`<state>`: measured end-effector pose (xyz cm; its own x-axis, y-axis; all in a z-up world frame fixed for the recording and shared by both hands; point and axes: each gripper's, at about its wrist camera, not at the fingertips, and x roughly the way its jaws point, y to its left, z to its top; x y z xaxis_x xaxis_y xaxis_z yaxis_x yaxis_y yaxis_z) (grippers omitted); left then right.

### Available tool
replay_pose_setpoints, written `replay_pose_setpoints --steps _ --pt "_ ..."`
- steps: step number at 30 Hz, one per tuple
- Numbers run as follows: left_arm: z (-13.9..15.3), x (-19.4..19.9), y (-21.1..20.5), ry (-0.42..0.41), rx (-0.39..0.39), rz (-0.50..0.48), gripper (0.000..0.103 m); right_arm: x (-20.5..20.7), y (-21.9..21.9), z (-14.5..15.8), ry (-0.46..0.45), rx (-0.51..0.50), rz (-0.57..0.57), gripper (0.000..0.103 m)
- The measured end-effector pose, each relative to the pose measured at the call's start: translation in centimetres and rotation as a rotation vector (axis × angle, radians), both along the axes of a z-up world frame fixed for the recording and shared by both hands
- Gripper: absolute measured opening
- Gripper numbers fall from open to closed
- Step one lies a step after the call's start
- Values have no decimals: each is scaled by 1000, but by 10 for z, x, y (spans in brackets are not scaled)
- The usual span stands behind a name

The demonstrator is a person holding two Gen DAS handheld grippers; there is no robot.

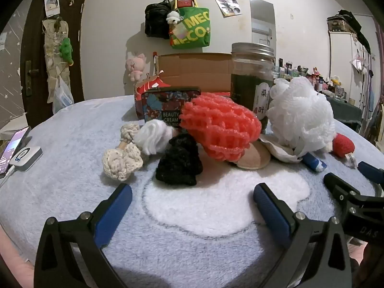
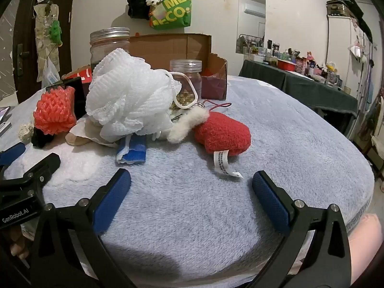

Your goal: Organize soft objects

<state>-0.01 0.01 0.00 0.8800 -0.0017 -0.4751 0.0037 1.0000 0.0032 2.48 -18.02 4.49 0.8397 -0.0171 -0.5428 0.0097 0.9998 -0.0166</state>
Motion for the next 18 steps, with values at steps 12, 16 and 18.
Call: replay_pose_setpoints --steps 12,16,18 --pt "0 -2 0 4 -2 0 103 1 0 0 5 5 1 103" --pt "0 0 0 7 -1 0 103 1 0 0 6 5 1 103" --pt "0 0 0 8 -1 0 103 1 0 0 6 5 1 103"
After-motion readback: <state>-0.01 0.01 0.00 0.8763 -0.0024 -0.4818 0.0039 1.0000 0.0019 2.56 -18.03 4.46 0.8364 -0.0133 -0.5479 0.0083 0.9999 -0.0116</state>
